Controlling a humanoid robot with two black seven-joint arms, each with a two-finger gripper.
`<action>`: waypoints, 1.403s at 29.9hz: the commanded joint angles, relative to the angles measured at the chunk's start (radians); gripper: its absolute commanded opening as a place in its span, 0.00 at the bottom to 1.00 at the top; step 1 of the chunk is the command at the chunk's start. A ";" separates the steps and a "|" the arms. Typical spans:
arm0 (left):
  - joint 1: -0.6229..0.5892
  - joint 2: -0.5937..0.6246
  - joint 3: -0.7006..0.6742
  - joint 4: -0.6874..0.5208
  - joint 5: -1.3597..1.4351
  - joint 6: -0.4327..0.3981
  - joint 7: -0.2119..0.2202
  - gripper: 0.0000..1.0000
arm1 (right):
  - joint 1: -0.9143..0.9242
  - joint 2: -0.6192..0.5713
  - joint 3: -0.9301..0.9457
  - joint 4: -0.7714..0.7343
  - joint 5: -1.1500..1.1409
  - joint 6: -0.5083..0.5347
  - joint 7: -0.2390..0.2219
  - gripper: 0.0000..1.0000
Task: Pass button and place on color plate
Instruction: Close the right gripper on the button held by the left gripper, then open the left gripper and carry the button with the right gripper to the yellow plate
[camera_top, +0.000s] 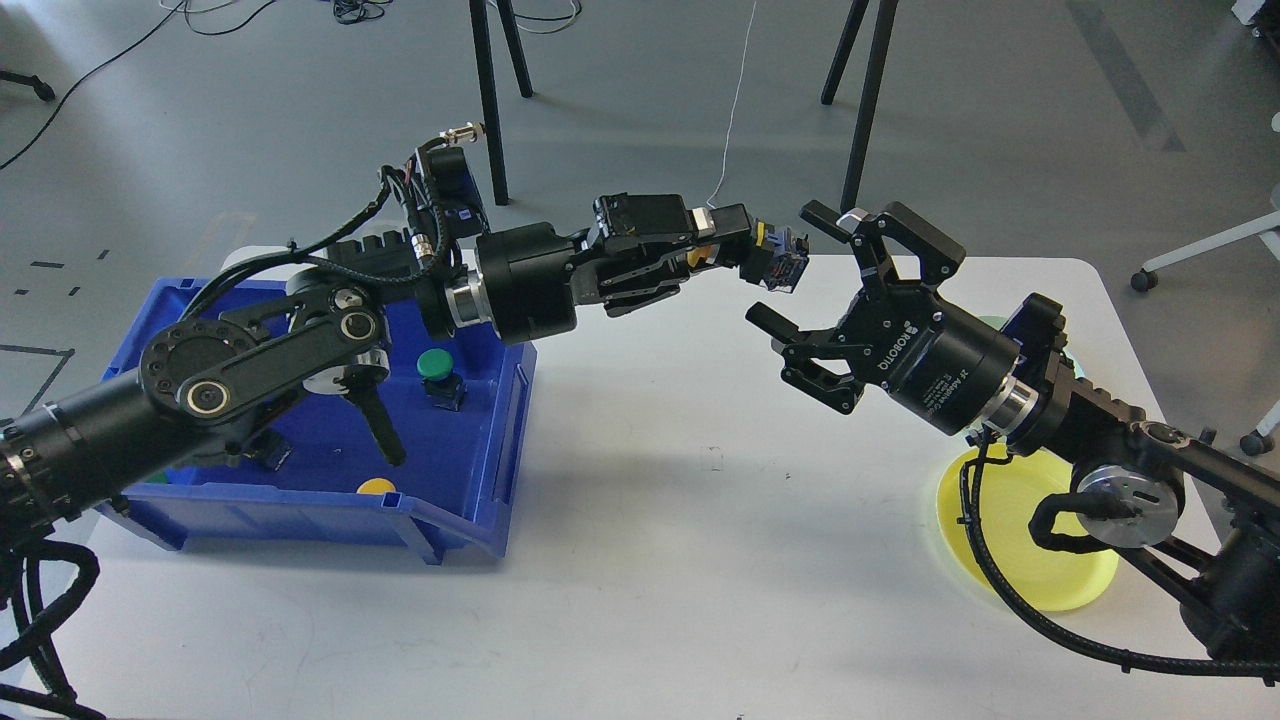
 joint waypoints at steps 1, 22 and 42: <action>-0.001 0.000 0.000 0.000 0.000 0.000 0.000 0.06 | -0.002 0.001 0.000 0.001 -0.002 0.000 0.000 0.81; -0.001 -0.002 0.000 0.000 0.000 -0.003 0.000 0.06 | -0.002 0.004 0.002 0.011 -0.034 0.005 0.039 0.22; 0.000 -0.009 -0.011 0.006 -0.089 -0.003 0.000 0.91 | -0.078 -0.019 0.037 0.014 -0.045 -0.043 0.037 0.01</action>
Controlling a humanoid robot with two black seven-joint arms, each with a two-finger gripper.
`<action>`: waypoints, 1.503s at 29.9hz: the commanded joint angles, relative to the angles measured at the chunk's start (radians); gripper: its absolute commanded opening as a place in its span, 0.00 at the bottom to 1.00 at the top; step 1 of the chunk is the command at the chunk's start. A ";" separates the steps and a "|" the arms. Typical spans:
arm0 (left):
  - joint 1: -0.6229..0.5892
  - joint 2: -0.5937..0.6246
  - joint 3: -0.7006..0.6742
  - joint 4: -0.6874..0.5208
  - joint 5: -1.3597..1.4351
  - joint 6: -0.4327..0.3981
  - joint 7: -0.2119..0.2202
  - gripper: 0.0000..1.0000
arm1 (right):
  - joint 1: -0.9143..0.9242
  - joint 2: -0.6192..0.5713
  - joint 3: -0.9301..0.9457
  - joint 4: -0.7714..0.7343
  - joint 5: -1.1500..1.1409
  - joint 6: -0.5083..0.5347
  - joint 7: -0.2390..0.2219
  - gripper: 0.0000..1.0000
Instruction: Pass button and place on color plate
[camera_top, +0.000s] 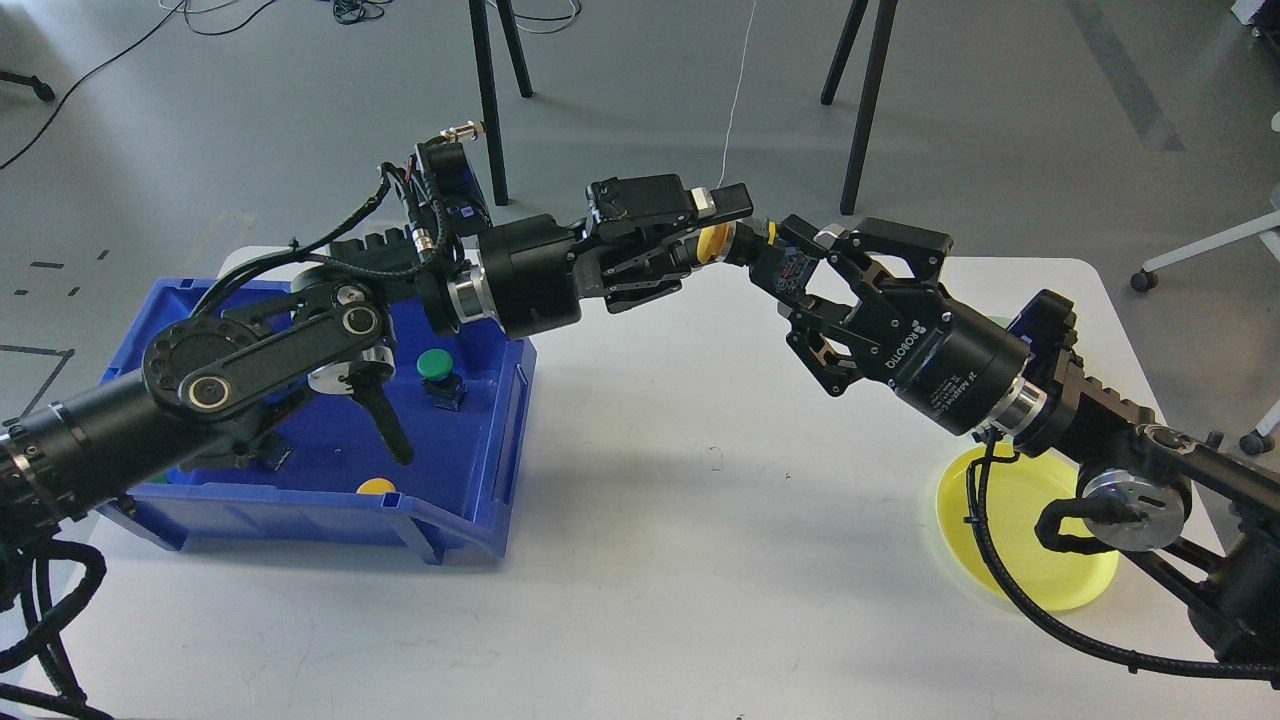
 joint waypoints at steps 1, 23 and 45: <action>0.000 0.000 -0.001 0.004 -0.011 -0.003 0.000 0.91 | -0.057 -0.010 0.035 0.001 0.004 -0.032 0.001 0.01; 0.001 -0.001 0.001 0.004 -0.011 0.004 0.000 0.92 | -0.570 0.148 0.363 0.035 0.533 -0.843 0.001 0.01; -0.031 0.228 -0.044 -0.109 -0.013 0.000 0.000 0.93 | -0.645 0.180 0.445 0.130 0.530 -0.782 0.001 0.99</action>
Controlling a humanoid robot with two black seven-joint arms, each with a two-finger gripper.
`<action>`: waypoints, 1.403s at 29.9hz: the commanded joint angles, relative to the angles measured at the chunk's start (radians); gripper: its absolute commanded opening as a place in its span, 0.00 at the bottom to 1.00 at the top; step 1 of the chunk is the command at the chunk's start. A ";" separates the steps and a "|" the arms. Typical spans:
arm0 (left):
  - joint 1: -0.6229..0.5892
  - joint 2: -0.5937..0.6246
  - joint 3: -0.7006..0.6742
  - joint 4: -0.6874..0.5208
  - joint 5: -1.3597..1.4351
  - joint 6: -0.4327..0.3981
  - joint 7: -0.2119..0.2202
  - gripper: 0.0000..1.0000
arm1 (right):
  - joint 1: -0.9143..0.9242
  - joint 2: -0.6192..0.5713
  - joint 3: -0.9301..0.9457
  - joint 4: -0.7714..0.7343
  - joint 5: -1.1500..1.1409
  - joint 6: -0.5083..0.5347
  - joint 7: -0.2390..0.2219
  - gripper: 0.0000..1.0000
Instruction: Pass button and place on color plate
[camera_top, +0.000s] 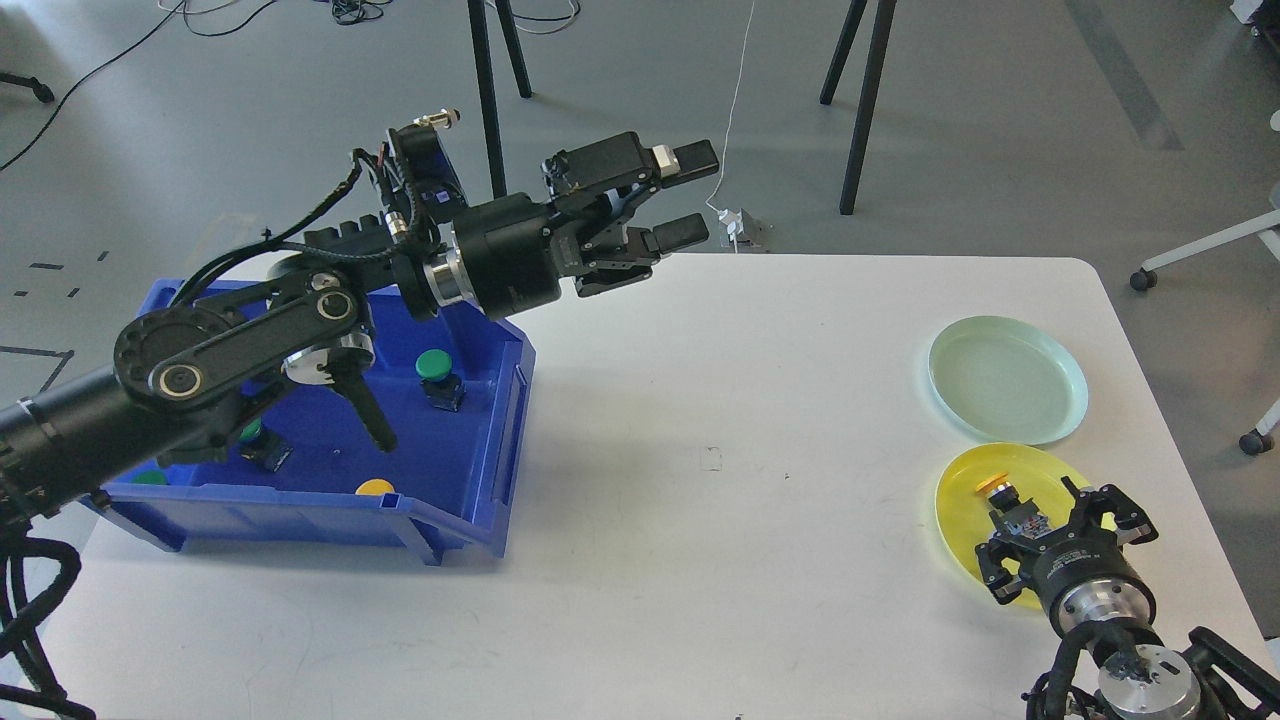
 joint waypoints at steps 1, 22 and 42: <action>-0.032 0.201 -0.006 -0.093 0.001 -0.008 0.000 0.93 | 0.011 -0.015 0.025 0.053 -0.005 0.072 -0.004 0.99; -0.020 0.392 0.265 0.351 1.048 -0.022 0.000 0.95 | 0.618 -0.225 -0.222 -0.091 -0.111 0.370 -0.045 0.99; 0.039 0.263 0.348 0.557 1.042 -0.022 0.000 0.94 | 0.569 -0.234 -0.210 -0.091 -0.111 0.398 -0.041 0.99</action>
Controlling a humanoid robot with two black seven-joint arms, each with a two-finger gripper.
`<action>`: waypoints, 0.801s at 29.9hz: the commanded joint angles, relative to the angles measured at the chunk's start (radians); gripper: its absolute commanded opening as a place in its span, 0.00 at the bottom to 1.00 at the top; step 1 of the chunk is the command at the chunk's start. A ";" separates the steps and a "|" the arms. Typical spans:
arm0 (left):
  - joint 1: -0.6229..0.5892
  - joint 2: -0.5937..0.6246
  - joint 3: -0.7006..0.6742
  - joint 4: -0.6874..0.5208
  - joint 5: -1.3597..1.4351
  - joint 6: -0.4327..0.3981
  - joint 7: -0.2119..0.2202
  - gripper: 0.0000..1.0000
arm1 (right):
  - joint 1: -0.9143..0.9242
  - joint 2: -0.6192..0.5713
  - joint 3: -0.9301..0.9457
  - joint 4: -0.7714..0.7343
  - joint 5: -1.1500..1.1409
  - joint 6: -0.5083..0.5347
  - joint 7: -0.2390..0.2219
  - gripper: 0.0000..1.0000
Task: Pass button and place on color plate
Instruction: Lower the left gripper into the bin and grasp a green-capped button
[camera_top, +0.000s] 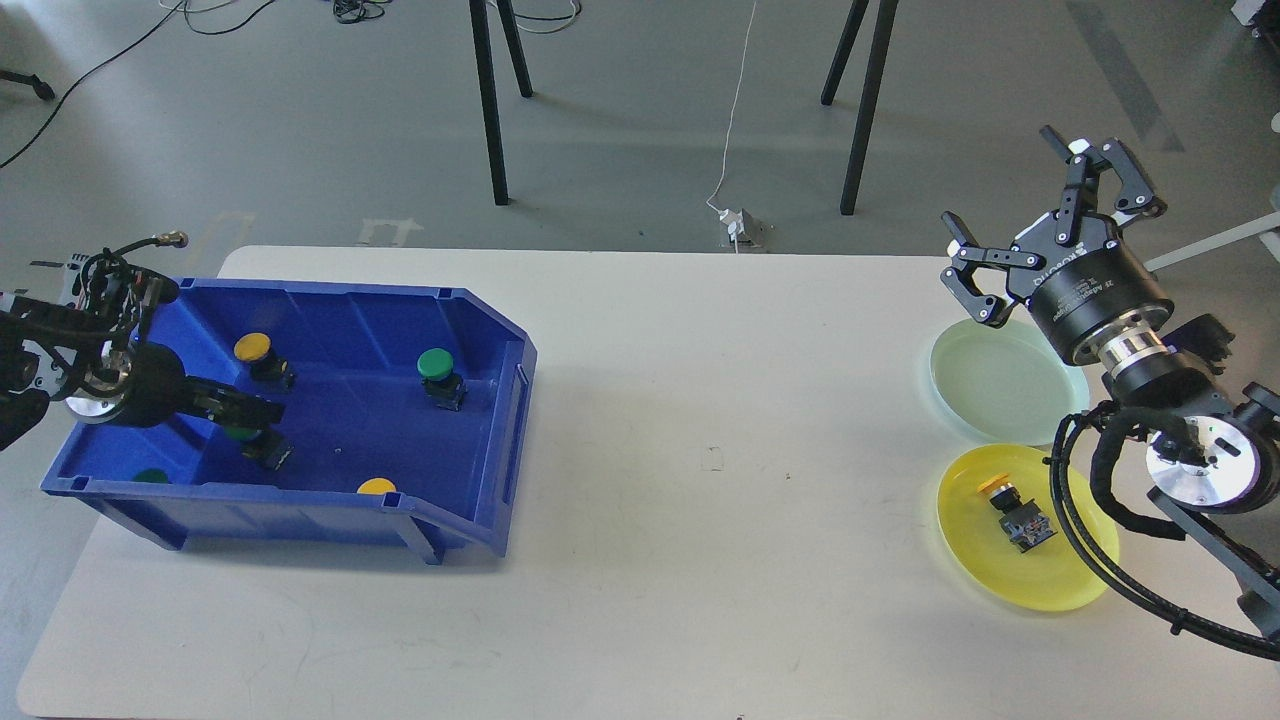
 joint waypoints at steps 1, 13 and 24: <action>0.017 -0.002 0.000 0.002 0.001 0.000 0.000 0.94 | -0.002 -0.001 0.000 0.000 0.000 0.000 0.000 0.99; 0.040 -0.019 0.001 0.005 0.001 0.000 0.000 0.67 | -0.016 -0.001 0.002 0.000 0.000 0.002 0.003 0.99; 0.041 -0.013 0.000 0.017 -0.002 0.000 0.000 0.32 | -0.030 -0.001 0.005 0.000 0.000 0.002 0.003 0.99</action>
